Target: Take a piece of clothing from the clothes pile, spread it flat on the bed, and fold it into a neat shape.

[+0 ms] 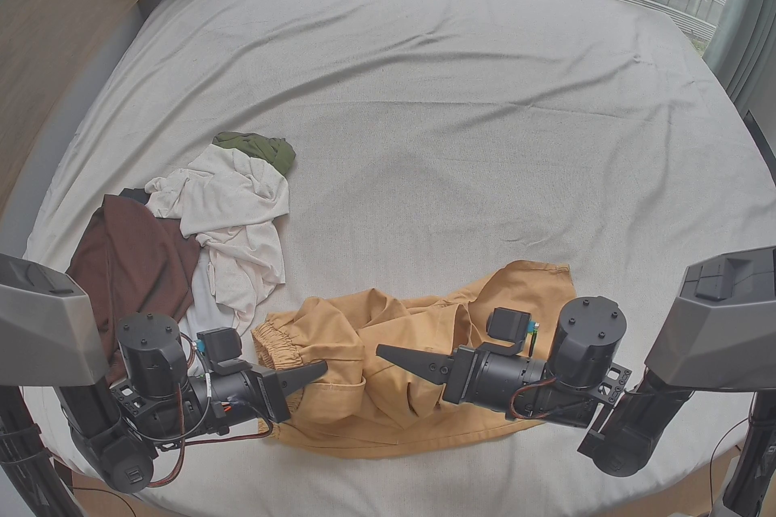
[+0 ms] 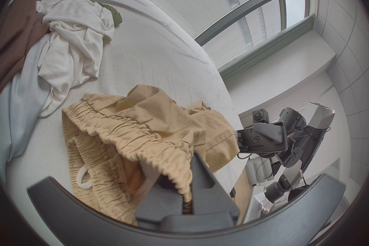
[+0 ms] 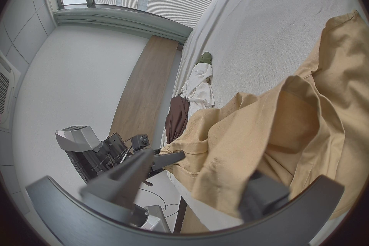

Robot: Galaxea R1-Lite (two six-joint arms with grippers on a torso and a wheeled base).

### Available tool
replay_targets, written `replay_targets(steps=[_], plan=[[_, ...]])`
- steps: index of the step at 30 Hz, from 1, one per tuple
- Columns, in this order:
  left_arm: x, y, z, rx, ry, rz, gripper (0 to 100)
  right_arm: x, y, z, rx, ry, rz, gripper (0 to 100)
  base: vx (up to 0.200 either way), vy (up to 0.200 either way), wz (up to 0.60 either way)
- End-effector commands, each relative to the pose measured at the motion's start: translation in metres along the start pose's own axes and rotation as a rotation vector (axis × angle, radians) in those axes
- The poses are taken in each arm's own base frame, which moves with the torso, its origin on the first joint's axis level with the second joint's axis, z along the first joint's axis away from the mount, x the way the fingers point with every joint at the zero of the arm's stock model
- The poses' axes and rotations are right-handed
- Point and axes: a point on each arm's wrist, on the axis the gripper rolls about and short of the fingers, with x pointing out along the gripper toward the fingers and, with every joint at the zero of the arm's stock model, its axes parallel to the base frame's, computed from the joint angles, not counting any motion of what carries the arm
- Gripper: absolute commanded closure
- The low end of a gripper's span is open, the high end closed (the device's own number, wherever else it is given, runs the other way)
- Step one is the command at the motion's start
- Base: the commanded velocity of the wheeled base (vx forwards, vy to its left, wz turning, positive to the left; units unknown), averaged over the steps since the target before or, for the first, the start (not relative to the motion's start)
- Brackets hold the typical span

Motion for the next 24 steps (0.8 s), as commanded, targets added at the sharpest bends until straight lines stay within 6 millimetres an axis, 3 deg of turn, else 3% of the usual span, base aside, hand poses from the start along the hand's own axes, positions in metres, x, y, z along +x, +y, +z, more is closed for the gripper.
replay_targets(steps=[1, 8, 24], plan=[[0.000, -0.001, 0.001, 0.002, -0.004, -0.002, 100, 0.000, -0.001, 0.002, 0.000, -0.007, -0.003, 100, 0.000, 0.000, 0.00], [0.000, -0.001, 0.002, 0.005, -0.012, -0.007, 100, -0.011, 0.006, 0.004, -0.007, -0.014, -0.002, 100, 0.000, 0.000, 0.00], [-0.007, -0.025, 0.042, 0.079, -0.197, -0.087, 100, -0.049, -0.003, 0.039, -0.238, -0.110, -0.069, 100, 0.000, 0.000, 0.00]])
